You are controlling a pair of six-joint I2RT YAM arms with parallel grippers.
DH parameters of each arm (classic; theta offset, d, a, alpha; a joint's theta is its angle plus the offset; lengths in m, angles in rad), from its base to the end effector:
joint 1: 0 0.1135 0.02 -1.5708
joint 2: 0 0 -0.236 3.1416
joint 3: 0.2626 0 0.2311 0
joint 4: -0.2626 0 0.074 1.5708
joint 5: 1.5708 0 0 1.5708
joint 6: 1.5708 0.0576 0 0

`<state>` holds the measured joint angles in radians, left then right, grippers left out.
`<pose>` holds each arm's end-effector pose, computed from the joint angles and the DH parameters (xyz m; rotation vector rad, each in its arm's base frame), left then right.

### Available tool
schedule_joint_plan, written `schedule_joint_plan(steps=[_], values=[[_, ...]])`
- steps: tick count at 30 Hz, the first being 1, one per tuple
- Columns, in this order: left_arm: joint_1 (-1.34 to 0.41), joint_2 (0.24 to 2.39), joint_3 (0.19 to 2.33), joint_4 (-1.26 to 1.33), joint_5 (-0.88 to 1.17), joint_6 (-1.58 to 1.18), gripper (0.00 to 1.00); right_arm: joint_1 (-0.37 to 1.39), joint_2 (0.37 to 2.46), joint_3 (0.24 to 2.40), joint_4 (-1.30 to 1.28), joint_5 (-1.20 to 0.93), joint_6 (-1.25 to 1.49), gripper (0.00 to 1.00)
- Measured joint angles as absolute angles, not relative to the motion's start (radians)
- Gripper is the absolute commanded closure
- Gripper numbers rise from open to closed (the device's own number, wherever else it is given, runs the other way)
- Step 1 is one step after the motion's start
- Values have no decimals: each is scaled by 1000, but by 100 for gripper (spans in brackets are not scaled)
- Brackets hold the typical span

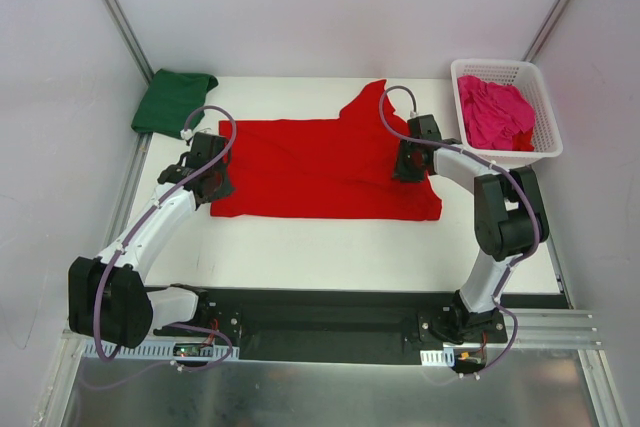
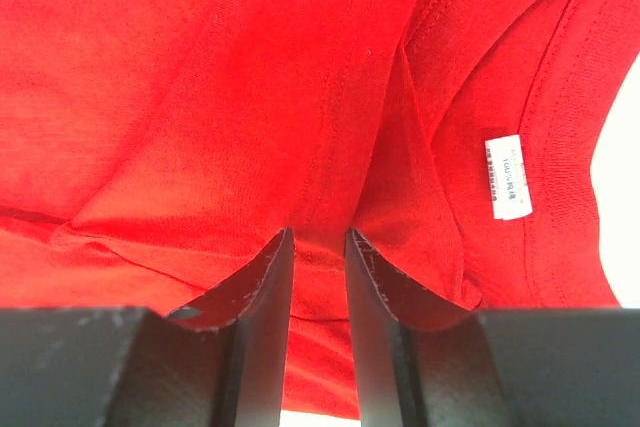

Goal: Fold and stack the t-shirts
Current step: Fold the flattened tshirt in 1/3 of the way

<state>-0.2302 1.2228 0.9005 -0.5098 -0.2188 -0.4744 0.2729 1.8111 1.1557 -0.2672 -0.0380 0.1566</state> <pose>0.2539 -0.0467 0.2253 -0.3897 2.3461 -0.0724 0.3548 0.1016 0.1494 -0.1616 2.5016 0.2260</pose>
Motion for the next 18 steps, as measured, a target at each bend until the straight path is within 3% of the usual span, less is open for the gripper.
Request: schedule_joint_plan(steps=[3, 18], values=[[-230, 1223, 900, -510, -219, -474, 95, 273, 1811, 1155, -267, -40, 157, 97], [-230, 1223, 891, -507, -220, -474, 95, 272, 1811, 1200, -272, -99, 160, 98]])
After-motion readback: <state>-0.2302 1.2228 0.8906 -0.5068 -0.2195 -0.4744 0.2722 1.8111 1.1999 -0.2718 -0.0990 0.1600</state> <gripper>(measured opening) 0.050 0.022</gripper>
